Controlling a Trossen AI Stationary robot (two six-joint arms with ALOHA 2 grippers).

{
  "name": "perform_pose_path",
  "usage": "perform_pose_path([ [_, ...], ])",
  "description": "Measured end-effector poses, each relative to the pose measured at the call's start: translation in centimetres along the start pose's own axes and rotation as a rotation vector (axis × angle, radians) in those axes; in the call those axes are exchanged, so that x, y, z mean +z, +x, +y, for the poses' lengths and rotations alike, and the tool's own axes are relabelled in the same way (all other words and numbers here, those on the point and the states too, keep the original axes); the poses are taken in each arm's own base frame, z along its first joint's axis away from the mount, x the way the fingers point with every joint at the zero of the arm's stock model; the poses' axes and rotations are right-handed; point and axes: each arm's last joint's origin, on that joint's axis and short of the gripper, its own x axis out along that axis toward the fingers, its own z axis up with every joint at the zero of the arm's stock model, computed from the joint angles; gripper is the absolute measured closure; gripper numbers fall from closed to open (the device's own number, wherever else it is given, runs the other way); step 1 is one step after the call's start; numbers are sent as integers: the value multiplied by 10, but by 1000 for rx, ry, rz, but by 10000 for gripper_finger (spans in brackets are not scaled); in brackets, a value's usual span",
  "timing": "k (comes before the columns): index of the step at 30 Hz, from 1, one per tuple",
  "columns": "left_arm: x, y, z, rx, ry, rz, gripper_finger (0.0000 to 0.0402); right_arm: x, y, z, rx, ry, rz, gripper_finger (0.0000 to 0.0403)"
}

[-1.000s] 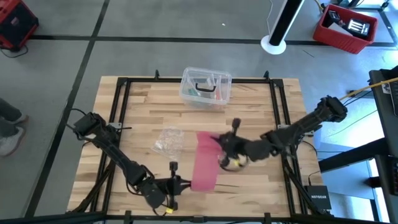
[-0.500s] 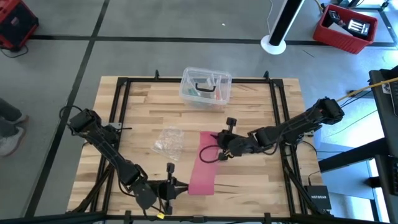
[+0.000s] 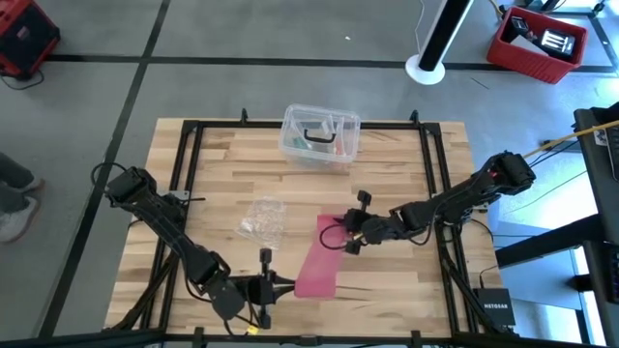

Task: Roll bandage
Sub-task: Roll the pink bandage

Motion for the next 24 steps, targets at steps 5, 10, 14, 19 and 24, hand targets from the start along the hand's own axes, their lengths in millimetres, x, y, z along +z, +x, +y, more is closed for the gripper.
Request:
perform_pose_path([
  [5,9,-3,10,12,-2,-16,389,-3,0,1,48,13,10,393],
  [10,29,-15,26,16,7,-66,389,-4,0,2,104,56,29,392],
  [14,41,-22,40,31,11,-94,389,-3,0,3,116,33,23,385],
  [19,52,-28,56,52,-20,-120,389,0,0,4,124,50,-7,327],
  [24,56,-31,63,60,-33,-130,389,2,-1,4,137,32,-20,239],
])
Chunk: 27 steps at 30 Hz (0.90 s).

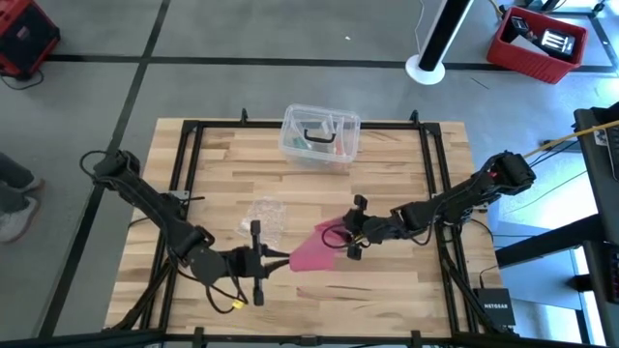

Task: Roll bandage
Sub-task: Roll the pink bandage

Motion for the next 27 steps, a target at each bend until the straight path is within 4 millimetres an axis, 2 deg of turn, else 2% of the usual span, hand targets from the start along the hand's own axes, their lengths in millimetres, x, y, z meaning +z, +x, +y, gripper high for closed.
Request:
perform_pose_path([
  [5,4,-3,4,0,-10,-8,389,9,-9,-1,46,3,-24,166],
  [9,6,-5,6,1,-14,-14,389,28,-22,-1,95,15,-43,136],
  [18,6,-5,6,1,-9,-13,389,72,-53,0,282,22,8,125],
  [22,4,-5,6,-1,-2,3,389,82,-59,-1,267,10,44,125],
  [27,2,-5,6,-2,-3,16,389,92,-62,-2,223,16,5,125],
])
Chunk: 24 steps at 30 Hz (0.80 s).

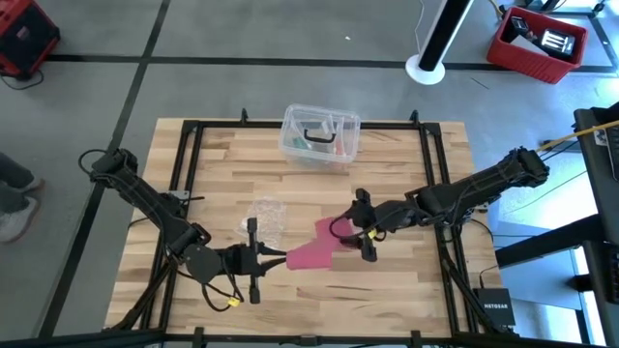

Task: Roll bandage
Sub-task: Roll the pink bandage

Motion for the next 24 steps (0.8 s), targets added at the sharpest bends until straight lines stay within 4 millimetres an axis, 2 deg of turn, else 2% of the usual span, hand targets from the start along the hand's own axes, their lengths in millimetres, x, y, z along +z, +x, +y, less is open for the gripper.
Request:
perform_pose_path([
  [13,1,0,0,1,-12,-5,389,14,1,1,6,34,-145,125],
  [19,3,-2,1,-2,-27,-16,389,7,1,0,-1,22,-72,125],
  [24,11,-15,3,-27,-16,-41,389,-2,2,-2,-23,26,20,125],
])
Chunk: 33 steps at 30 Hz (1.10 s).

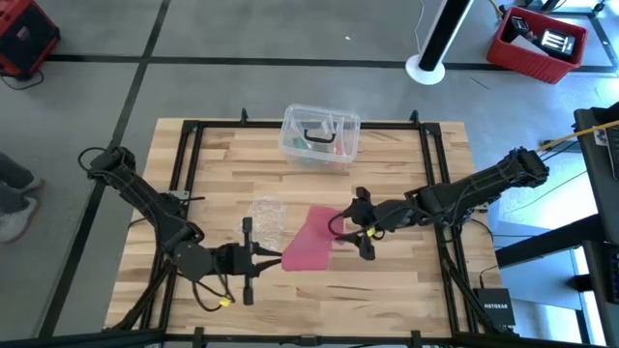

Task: Roll bandage
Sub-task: Roll the pink bandage

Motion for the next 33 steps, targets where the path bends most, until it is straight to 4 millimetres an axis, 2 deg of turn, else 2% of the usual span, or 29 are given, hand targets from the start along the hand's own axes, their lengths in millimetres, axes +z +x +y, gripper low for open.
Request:
perform_pose_path([
  [7,5,-14,10,7,19,26,389,2,1,3,81,29,-3,125],
  [16,-8,-11,15,36,-17,125,389,10,0,5,98,44,-87,125],
  [26,-10,-7,19,57,-31,135,389,27,-18,5,112,54,-140,125],
  [30,-10,-3,23,77,-50,136,389,24,-17,5,121,45,-112,125],
  [33,-10,0,27,93,-62,136,389,13,-12,4,115,38,-80,125],
])
